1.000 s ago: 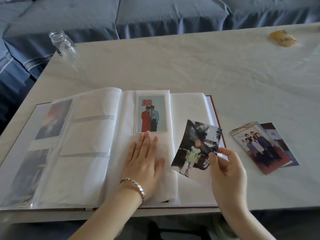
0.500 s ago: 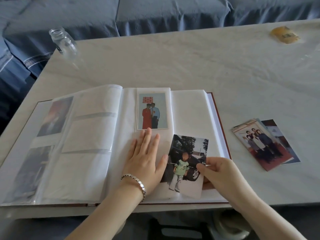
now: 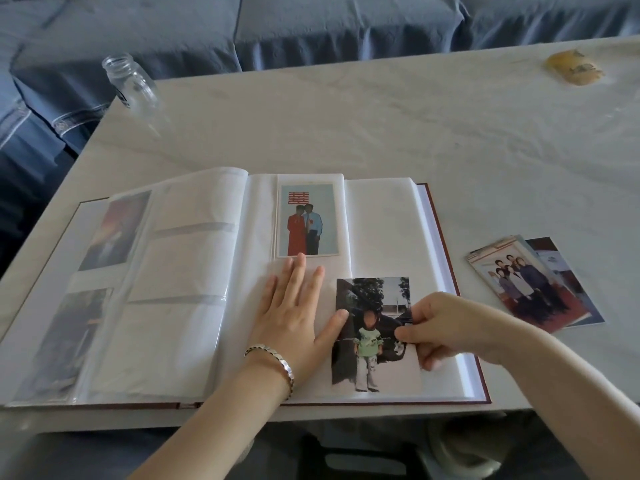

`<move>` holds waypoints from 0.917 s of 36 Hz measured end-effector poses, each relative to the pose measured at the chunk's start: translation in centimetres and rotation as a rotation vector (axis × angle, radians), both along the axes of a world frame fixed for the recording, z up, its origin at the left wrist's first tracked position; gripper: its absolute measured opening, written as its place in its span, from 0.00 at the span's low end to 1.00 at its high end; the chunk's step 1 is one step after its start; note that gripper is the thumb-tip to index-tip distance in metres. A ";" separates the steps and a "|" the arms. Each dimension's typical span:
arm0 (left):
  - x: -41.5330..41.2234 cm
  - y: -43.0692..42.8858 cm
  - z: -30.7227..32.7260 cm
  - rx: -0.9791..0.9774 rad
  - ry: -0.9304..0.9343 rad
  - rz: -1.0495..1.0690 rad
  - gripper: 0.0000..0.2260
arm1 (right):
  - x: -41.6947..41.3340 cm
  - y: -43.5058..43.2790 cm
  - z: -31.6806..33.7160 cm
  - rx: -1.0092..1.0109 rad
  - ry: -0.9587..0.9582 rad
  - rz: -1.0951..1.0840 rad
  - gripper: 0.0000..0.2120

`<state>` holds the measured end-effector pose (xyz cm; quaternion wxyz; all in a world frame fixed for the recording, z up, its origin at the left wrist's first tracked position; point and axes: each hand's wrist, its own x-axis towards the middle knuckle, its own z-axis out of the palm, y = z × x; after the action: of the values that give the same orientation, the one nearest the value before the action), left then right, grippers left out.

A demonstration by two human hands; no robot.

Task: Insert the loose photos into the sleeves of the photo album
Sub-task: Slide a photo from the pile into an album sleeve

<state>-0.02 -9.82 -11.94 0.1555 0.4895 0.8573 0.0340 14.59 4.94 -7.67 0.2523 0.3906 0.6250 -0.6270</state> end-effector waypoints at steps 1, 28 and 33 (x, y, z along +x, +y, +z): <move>0.0 0.0 0.1 0.018 -0.011 0.003 0.39 | -0.3 0.1 0.0 -0.003 0.001 0.027 0.04; -3.2 -0.4 1.5 0.238 -0.190 0.065 0.22 | -3.4 -6.8 -1.0 0.115 0.268 -0.447 0.08; -4.0 -1.0 1.6 0.233 -0.217 0.005 0.18 | -3.4 -6.3 -0.2 0.051 0.207 -0.409 0.07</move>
<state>-4.04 -10.81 -10.34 0.1892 0.4957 0.8269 0.1865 11.16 -1.39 -7.91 0.0446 0.4491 0.5710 -0.6857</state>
